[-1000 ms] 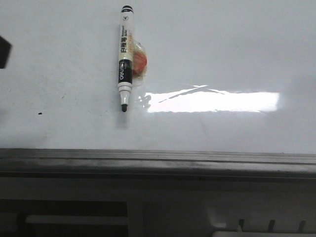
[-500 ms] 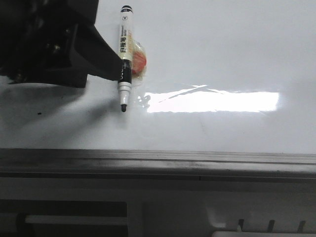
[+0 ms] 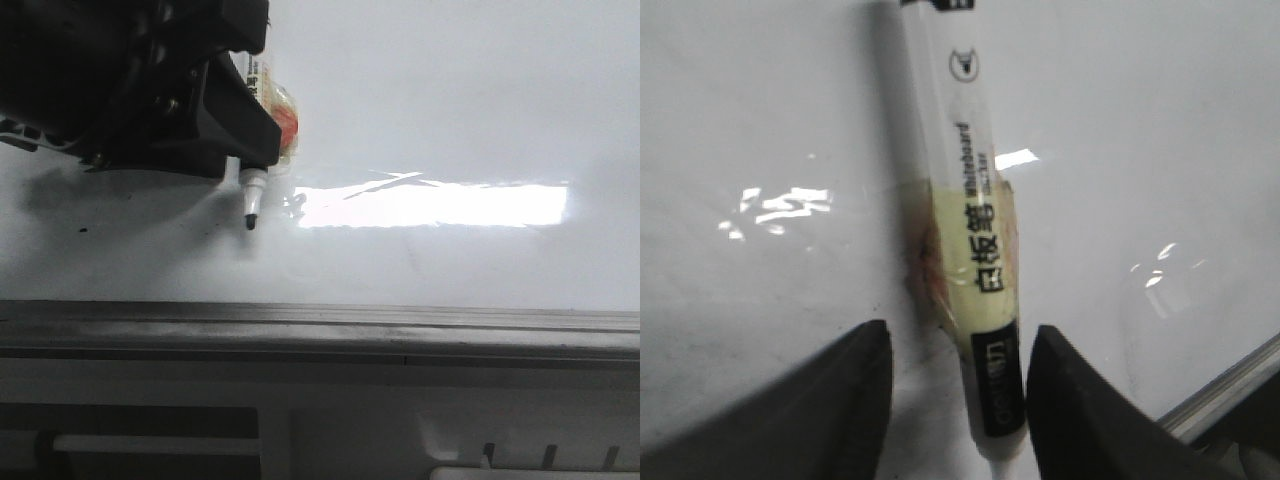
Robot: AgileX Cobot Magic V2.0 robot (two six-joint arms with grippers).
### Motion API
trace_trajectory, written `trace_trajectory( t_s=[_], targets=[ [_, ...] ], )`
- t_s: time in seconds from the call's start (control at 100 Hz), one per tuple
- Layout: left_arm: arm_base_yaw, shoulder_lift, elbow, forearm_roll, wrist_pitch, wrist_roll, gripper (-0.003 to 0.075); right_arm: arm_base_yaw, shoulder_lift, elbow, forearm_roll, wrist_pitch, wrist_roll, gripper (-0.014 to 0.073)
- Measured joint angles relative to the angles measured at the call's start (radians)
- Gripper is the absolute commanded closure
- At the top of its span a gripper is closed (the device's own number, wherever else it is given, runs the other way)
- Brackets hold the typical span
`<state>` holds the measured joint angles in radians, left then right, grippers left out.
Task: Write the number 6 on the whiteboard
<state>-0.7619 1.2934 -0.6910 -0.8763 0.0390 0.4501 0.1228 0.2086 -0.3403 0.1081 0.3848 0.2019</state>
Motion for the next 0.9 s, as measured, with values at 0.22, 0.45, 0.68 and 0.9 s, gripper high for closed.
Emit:
trace_trajectory(
  t_s=[0.22,0.45,0.68,0.9],
  targets=[
    [0.000,-0.020,0.002,0.001,0.085,0.029,0.0739,0.037,0.011,-0.048,0.002,-0.008,-0.020,0.0228],
    [0.002,-0.139,-0.031,0.174,0.346,0.371,0.0739,0.207,0.154,-0.188,0.030,0.045,-0.220,0.0228],
    [0.002,-0.168,-0.058,0.332,0.548,0.641,0.0739,0.528,0.446,-0.280,0.094,0.097,-0.498,0.0228],
    [0.002,-0.168,-0.060,0.385,0.619,0.779,0.0739,0.774,0.669,-0.283,0.046,-0.002,-0.556,0.0225]
  ],
)
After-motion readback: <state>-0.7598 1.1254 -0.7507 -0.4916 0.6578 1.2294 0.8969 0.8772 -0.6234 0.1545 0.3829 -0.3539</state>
